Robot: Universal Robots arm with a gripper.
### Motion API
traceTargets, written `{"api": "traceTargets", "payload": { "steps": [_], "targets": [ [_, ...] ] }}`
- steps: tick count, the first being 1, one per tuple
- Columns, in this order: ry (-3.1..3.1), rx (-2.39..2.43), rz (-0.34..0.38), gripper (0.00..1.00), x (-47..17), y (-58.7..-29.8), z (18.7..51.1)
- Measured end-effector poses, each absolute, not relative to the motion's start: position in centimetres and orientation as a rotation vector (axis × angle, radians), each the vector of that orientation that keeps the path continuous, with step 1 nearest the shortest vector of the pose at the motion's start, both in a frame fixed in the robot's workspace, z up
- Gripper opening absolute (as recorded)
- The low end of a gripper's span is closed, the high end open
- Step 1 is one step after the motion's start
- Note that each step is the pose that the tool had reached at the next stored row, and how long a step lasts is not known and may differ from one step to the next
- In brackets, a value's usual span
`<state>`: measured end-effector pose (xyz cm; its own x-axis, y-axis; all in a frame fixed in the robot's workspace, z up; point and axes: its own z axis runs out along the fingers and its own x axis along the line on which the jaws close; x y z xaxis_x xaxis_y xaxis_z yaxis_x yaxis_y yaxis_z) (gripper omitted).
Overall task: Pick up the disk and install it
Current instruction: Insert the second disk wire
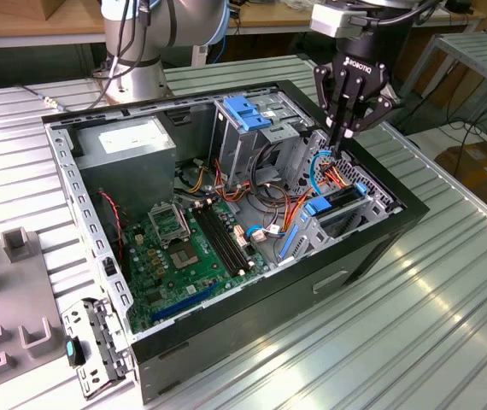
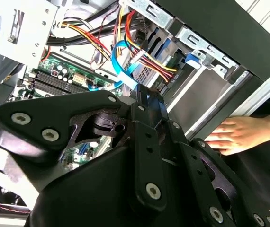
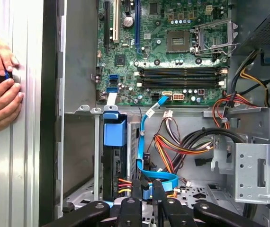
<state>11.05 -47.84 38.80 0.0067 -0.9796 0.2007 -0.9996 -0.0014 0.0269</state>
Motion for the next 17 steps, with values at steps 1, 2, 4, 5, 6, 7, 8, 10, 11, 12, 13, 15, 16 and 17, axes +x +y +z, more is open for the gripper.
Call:
{"api": "traceTargets", "payload": {
  "steps": [1,2,4,5,6,7,8,10,11,12,13,15,16,17],
  "targets": [
    [-2.098,2.107,0.186,0.24,11.1,-47.8,38.8],
    [-2.098,2.107,0.186,0.24,11.1,-47.7,38.8],
    [-2.095,2.104,0.192,0.24,11.1,-47.7,38.7],
    [-2.093,2.102,0.196,0.24,11.1,-47.7,38.6],
    [-2.091,2.099,0.199,0.24,11.1,-47.7,38.6],
    [-2.090,2.098,0.202,0.24,11.1,-47.7,38.5],
    [-2.089,2.097,0.204,0.24,11.1,-47.7,38.4],
    [-2.087,2.095,0.207,0.24,11.1,-47.6,38.2],
    [-2.087,2.095,0.208,0.24,11.1,-47.6,38.1],
    [-2.086,2.094,0.209,0.24,11.1,-47.6,38.0],
    [-2.086,2.093,0.210,0.22,11.1,-47.6,38.0],
    [-2.085,2.093,0.211,0.11,11.1,-47.5,37.8],
    [-2.085,2.092,0.212,0.11,11.1,-47.5,37.8],
    [-2.084,2.092,0.212,0.11,11.1,-47.5,37.7]
  ]
}}
